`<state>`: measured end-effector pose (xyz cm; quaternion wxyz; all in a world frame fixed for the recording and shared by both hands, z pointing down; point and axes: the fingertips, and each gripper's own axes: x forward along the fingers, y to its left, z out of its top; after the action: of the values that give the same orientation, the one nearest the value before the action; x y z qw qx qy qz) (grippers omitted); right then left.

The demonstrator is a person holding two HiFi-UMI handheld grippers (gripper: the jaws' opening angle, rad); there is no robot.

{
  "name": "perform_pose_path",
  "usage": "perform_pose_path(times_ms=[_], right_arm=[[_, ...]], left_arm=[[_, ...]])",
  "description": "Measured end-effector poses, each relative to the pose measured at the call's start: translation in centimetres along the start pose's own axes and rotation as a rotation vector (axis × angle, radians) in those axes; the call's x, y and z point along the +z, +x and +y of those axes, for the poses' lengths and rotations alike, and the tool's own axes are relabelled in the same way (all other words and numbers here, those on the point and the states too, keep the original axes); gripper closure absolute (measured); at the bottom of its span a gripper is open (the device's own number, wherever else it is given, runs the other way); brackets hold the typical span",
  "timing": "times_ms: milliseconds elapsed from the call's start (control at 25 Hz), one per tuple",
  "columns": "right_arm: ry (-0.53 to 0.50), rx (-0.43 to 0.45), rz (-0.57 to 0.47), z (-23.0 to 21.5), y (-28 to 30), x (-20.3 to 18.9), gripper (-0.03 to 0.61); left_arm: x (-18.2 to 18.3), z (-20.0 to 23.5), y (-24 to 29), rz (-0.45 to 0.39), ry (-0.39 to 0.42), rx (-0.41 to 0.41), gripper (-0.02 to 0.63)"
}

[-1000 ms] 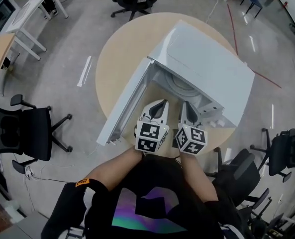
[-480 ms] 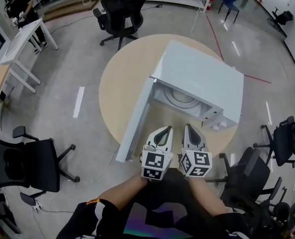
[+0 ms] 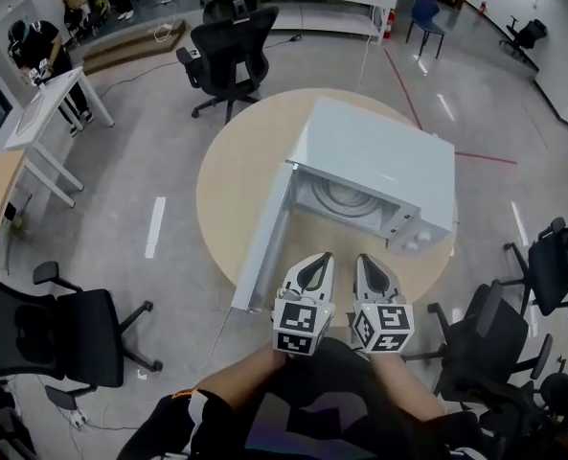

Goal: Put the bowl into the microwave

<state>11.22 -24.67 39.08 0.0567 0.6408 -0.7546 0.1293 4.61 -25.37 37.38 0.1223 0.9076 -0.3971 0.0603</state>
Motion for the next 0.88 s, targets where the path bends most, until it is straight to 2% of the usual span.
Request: perform_pose_path(times_ms=[200,480,880], right_arm=[[-0.011,0.048,0.006,0.3,-3.0,0.6,0.561],[-0.021,0.099,0.018,-1.5,-7.8,0.3,0.560],[-0.010,0.185,0.052,-3.5,-15.8,-2.5,0.560]], left_arm=[[0.2,-1.7,-2.0,-0.012,-0.012,0.049,0.568],[0.2,-6.7,-3.6,-0.029,-0.013,0.088,0.568],[-2.6,-15.2,-6.9,-0.024,-0.006,0.131,0.568]])
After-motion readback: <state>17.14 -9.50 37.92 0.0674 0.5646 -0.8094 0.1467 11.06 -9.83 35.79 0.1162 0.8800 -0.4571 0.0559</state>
